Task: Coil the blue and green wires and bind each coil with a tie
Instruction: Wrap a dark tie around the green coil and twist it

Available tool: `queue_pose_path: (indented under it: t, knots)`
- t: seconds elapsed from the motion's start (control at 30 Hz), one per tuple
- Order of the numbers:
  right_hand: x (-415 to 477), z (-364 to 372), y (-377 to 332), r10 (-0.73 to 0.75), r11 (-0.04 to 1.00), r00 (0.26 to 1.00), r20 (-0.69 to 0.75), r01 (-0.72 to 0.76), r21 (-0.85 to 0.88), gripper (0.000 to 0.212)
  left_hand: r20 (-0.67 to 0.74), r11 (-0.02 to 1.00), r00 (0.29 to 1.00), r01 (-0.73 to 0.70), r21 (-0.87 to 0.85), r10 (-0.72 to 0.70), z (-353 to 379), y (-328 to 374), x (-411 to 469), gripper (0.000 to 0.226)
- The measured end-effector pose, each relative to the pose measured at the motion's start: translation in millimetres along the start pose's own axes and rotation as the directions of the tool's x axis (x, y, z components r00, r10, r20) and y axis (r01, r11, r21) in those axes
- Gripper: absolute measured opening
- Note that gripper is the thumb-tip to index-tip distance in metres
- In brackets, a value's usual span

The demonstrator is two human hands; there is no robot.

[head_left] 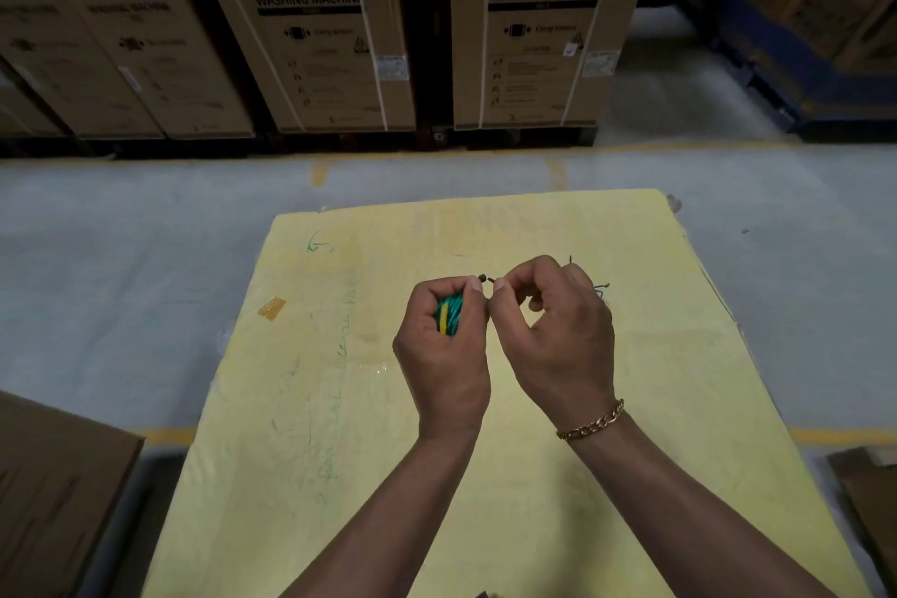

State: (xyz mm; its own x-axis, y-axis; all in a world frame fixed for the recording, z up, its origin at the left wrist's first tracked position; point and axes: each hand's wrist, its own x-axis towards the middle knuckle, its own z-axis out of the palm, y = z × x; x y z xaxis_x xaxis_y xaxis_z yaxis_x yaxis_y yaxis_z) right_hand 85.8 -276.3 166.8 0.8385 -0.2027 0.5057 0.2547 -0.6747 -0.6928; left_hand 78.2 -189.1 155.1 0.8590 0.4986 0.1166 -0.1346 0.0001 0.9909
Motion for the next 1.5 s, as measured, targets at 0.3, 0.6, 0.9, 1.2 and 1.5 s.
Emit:
queue_pose_path:
  t: [0.3,0.6,0.9,1.2,1.5]
  knots:
    - [3.6,2.3,2.2,0.023,1.0,0.999,0.047,-0.023,0.003,0.016,0.006,1.0,1.0,-0.004,0.004,0.004,-1.2,-3.4,4.0,0.011]
    - [6.2,2.5,6.0,0.059,0.998,0.992,0.112,-0.059,-0.008,0.014,0.023,1.0,1.0,0.002,0.02,-0.003,-2.2,-8.0,5.9,0.011]
    - [11.2,0.0,17.6,0.06,0.998,0.958,0.281,-0.052,-0.034,0.012,0.096,0.995,0.995,0.013,0.103,-0.022,-8.6,-14.7,8.6,0.011]
    - [12.3,-4.5,17.0,0.0,0.979,0.921,0.389,0.078,-0.186,0.012,0.142,0.987,0.99,-0.007,0.162,-0.016,-13.0,-22.1,8.3,0.007]
    - [-1.2,4.9,14.1,0.143,0.987,0.957,0.252,-0.121,-0.102,0.012,0.116,0.978,0.993,-0.051,0.2,0.029,-13.5,-22.4,3.4,0.008]
